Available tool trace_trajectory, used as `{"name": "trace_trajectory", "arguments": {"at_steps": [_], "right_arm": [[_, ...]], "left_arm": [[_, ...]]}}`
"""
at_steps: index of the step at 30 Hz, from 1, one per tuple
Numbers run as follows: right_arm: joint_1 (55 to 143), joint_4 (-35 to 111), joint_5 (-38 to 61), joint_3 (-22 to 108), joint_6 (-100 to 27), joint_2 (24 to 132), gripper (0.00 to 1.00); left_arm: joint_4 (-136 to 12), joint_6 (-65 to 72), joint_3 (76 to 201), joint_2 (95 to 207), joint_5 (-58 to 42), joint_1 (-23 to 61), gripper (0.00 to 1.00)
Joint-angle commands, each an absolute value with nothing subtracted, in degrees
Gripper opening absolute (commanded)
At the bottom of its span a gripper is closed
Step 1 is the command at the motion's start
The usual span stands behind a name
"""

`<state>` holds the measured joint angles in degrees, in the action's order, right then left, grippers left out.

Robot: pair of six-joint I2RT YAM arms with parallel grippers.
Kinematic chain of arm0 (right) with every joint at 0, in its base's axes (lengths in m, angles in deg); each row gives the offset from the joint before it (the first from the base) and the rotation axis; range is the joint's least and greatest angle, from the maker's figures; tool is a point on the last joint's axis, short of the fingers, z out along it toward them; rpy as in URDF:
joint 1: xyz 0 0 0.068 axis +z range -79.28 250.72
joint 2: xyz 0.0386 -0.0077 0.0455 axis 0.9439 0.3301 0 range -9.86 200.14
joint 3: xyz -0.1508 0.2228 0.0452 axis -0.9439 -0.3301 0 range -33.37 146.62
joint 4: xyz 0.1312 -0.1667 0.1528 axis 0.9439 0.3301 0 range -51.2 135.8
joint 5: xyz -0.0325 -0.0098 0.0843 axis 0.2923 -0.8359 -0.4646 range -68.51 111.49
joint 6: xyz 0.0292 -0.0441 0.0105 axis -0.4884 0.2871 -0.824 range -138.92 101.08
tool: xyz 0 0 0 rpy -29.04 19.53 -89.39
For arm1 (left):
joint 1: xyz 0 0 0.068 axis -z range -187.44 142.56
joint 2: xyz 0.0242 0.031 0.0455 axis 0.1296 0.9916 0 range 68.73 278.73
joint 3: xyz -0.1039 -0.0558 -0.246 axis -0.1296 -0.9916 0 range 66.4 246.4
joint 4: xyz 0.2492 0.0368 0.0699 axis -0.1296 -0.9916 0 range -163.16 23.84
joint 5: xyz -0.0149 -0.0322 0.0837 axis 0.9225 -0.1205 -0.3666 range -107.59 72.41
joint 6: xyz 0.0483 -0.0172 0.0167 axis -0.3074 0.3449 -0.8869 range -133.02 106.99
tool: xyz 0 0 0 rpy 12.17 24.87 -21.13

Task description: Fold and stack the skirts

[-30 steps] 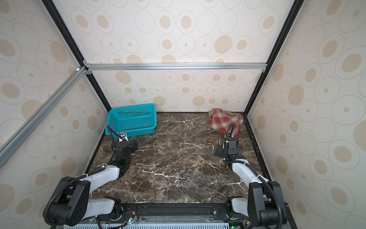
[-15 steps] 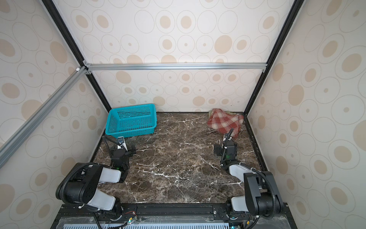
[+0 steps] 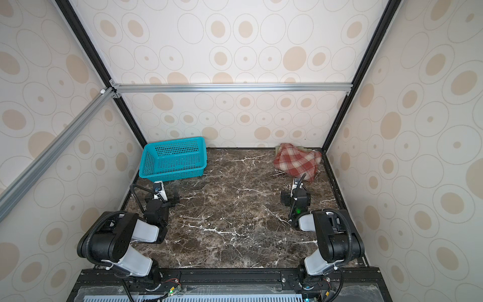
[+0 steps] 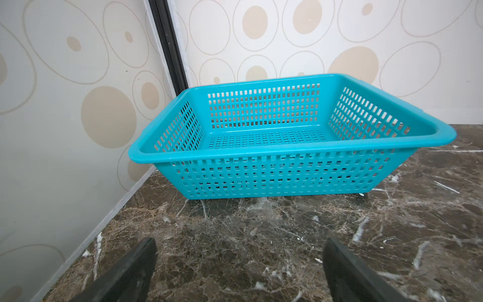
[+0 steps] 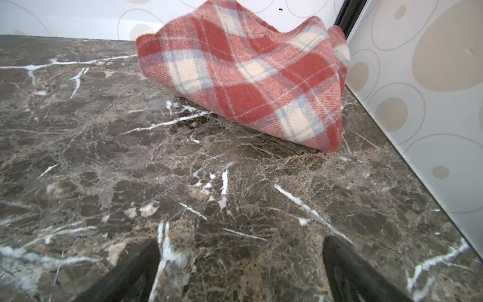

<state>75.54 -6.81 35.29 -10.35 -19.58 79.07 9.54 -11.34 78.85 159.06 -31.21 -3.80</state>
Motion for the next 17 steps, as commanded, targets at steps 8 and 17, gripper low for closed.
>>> {"name": "trace_trajectory", "arguments": {"at_steps": [8,17], "right_arm": [[75.7,-9.0,36.1,-10.1,-19.0,78.6,1.00],[75.7,-9.2,36.0,-10.1,-18.9,78.5,1.00]], "left_arm": [[12.6,-11.6,78.8,159.3,-30.6,-4.2,0.99],[12.6,-11.7,78.7,159.2,-30.5,-4.2,0.99]]}}
